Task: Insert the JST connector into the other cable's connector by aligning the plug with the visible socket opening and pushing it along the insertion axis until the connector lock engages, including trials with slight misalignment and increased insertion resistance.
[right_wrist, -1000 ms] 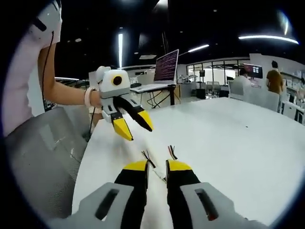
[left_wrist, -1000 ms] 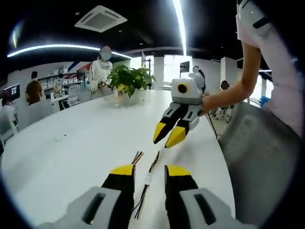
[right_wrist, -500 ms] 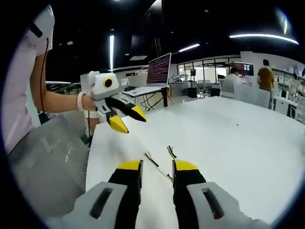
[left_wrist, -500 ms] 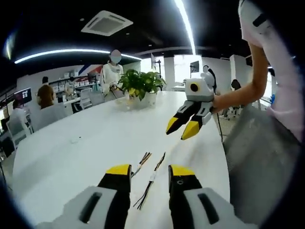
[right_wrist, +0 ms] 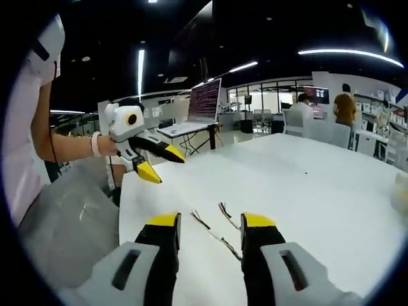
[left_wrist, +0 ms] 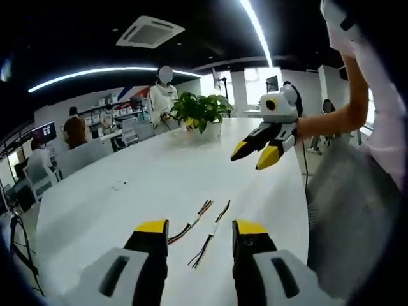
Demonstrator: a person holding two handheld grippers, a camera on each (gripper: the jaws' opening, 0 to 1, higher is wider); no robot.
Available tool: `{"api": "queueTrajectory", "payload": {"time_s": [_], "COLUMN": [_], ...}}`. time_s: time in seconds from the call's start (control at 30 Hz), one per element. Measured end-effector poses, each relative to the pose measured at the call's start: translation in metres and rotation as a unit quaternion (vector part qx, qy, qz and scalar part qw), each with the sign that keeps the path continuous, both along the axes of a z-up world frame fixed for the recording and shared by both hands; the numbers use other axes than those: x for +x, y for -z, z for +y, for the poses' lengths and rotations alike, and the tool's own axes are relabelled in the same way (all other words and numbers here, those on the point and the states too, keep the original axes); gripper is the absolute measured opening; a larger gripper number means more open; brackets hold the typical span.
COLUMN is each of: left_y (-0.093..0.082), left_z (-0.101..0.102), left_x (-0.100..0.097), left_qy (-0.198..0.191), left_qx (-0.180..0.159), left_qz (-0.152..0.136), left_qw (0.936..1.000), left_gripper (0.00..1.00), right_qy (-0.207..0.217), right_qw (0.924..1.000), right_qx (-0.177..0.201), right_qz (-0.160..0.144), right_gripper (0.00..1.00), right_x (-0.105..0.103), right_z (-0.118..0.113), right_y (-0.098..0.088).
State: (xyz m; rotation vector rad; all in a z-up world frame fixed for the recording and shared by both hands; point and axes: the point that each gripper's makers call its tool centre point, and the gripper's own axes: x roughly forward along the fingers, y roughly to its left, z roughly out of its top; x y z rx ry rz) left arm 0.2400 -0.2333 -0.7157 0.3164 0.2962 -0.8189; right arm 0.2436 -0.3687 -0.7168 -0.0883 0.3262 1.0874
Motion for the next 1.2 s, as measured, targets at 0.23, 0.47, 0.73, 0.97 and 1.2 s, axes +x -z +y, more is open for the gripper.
{"api": "queueTrajectory", "payload": {"time_s": [0.23, 0.47, 0.73, 0.97, 1.2], "left_y": [-0.014, -0.014, -0.007, 0.021, 0.030], "left_z": [0.014, 0.018, 0.015, 0.011, 0.008], "left_x": [-0.001, -0.012, -0.024, -0.036, -0.041], "left_qy": [-0.030, -0.053, -0.073, -0.079, -0.096], "left_qx": [0.014, 0.024, 0.047, 0.043, 0.036], "left_qz": [-0.017, -0.001, 0.019, 0.073, 0.082], "left_qw": [0.9993, 0.9983, 0.9961, 0.9933, 0.9914], "left_gripper": [0.45, 0.51, 0.50, 0.52, 0.54], "right_qy": [0.031, 0.061, 0.075, 0.091, 0.106], "right_qw": [0.9992, 0.9976, 0.9944, 0.9928, 0.9908], "right_qx": [-0.024, -0.030, -0.074, -0.072, -0.074], "right_qz": [-0.010, -0.013, 0.002, 0.029, 0.041], "right_gripper": [0.38, 0.40, 0.47, 0.46, 0.46], "right_x": [-0.004, -0.014, -0.027, -0.037, -0.043], "right_z": [-0.011, -0.020, -0.026, -0.031, -0.037], "right_y": [-0.006, -0.019, -0.006, 0.008, 0.013]}}
